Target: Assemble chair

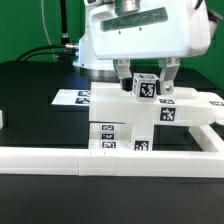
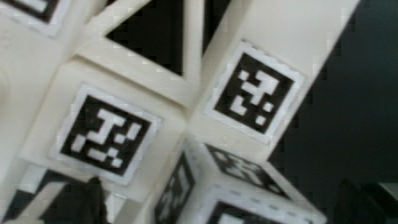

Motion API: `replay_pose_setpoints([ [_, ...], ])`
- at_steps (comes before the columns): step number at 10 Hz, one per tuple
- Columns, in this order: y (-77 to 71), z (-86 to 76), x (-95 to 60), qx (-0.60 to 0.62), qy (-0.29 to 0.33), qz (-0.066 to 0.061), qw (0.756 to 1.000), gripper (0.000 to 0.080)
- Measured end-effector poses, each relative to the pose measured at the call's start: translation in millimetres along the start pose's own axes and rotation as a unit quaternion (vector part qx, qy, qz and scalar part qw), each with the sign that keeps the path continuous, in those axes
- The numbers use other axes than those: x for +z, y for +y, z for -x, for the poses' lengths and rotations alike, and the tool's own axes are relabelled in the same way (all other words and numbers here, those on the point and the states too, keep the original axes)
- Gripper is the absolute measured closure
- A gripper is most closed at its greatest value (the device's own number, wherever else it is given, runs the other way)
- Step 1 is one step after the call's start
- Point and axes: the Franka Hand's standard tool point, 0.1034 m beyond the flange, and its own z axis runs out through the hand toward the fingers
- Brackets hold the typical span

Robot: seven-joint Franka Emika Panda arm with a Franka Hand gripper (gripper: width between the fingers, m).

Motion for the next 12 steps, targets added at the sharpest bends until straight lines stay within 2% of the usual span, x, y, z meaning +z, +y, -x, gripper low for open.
replay_pose_setpoints([
  [2,-1.7,0.7,-1.3,-0.14,-0.001,0.03,0.99,0.015],
  [4,-2.8,2.2,0.2,-0.227,-0.009,0.045,0.973,0.015],
  [5,-2.8,1.4,1.2,-0.291,-0.011,0.056,0.955,0.015],
  [10,2.5,-2.5,2.4,-0.467,-0.023,0.059,0.882,0.015],
  [11,2.9,-3.1,2.4,-0.488,-0.025,0.059,0.871,0.0286],
  [12,2.9,-3.1,2.4,-0.488,-0.025,0.059,0.871,0.0425],
])
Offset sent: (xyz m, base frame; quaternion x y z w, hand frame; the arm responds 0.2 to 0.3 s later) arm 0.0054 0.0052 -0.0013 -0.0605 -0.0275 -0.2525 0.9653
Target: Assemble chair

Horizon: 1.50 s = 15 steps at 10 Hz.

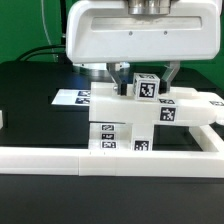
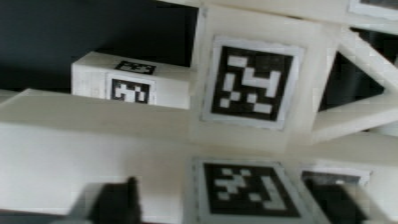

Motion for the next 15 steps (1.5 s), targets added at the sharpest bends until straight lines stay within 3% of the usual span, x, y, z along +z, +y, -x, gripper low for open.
replay_pose_setpoints([
  [1,0.0,0.0,-0.1,0.001,0.0,0.0,1.0,0.0536],
  [4,0.0,0.0,0.0,0.012,0.0,0.0,1.0,0.0534],
  [7,-3.8,-1.1,-0.2,0.158,0.004,-0.001,0.987,0.0534],
  [10,-5.4,-1.1,0.0,0.315,0.012,-0.006,0.949,0.0534],
  [15,-4.5,-2.8,-0.1,0.557,0.015,-0.033,0.829,0.0532],
])
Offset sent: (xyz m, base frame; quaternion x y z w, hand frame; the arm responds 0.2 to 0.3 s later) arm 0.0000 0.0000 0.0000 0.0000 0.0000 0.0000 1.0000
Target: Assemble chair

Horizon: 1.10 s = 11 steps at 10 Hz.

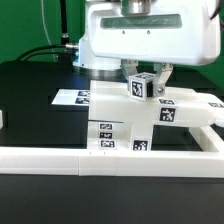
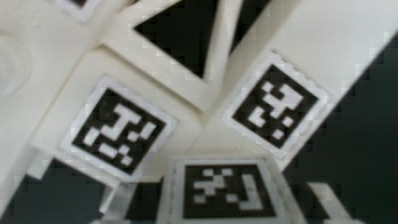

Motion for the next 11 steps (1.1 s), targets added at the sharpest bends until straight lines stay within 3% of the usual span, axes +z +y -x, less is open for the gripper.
replay_pose_setpoints([
  [4,-0.5,2.1,1.2,0.124,-0.006,-0.002,0.992,0.0532],
  [5,-0.4,2.3,1.6,0.119,-0.006,-0.002,0.993,0.0446],
  [6,-0.3,2.3,1.9,0.118,-0.006,-0.002,0.993,0.0262],
  [7,-0.1,1.3,1.9,0.08,-0.006,-0.002,0.997,0.0185],
  [11,0.0,0.8,2.7,-0.043,-0.004,-0.001,0.999,0.0152],
])
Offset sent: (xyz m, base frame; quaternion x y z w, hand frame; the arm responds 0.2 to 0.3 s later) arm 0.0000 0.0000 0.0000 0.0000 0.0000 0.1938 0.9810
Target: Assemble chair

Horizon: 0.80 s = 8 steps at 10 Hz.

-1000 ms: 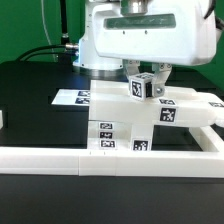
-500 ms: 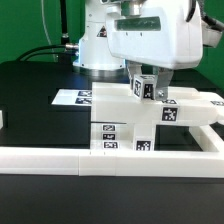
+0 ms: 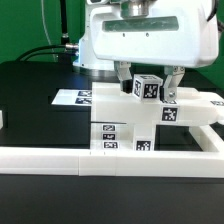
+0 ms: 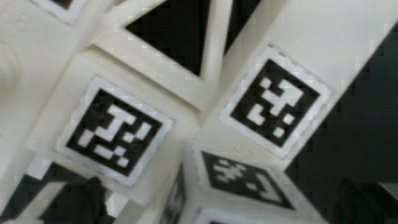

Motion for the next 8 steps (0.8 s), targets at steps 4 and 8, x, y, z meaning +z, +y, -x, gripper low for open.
replay_pose_setpoints([
  [4,-4.2,-2.4,-6.7,-0.218,-0.006,0.024,0.976,0.0151],
  [8,-6.8,-1.4,-8.4,-0.393,-0.023,0.035,0.919,0.0151],
])
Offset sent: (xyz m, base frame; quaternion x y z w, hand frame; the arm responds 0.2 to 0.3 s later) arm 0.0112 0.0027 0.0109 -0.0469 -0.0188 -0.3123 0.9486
